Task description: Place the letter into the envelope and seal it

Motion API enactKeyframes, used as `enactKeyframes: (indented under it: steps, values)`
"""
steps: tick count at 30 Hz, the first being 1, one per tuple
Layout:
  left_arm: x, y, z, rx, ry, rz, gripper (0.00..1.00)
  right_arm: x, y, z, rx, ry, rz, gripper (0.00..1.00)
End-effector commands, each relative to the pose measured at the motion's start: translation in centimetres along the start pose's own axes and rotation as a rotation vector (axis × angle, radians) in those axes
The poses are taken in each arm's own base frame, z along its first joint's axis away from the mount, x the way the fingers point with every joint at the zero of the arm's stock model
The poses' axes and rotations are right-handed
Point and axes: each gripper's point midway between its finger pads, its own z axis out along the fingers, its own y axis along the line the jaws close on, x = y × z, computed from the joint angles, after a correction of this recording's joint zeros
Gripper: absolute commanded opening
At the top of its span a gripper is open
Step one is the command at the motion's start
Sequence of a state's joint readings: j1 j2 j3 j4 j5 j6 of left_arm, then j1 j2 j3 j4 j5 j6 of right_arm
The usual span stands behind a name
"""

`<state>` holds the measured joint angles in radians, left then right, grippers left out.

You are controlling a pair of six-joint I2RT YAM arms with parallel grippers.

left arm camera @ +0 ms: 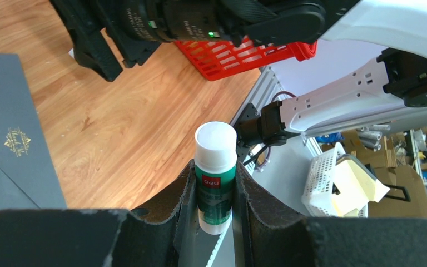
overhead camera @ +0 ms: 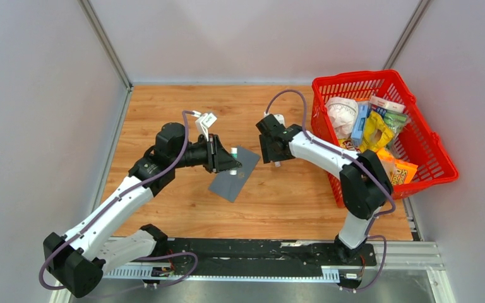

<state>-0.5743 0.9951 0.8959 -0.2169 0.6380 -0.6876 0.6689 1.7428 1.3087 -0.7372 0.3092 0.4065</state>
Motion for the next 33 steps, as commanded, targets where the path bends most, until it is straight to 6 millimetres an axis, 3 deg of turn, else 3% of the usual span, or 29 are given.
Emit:
enactKeyframes:
  steps: [1, 16, 33]
  values:
    - [-0.2, -1.0, -0.6, 0.032, 0.000, 0.053, 0.00, -1.7, 0.8, 1.2, -0.023, -0.031, -0.012, 0.63]
    - [-0.6, -1.0, -0.4, 0.027, -0.004, 0.053, 0.00, -0.7, 0.4, 4.7, -0.075, 0.045, 0.022, 0.54]
    - [-0.7, -0.7, 0.0, 0.020, 0.003, 0.045, 0.00, -0.2, 0.3, 6.1, -0.117, 0.093, 0.059, 0.50]
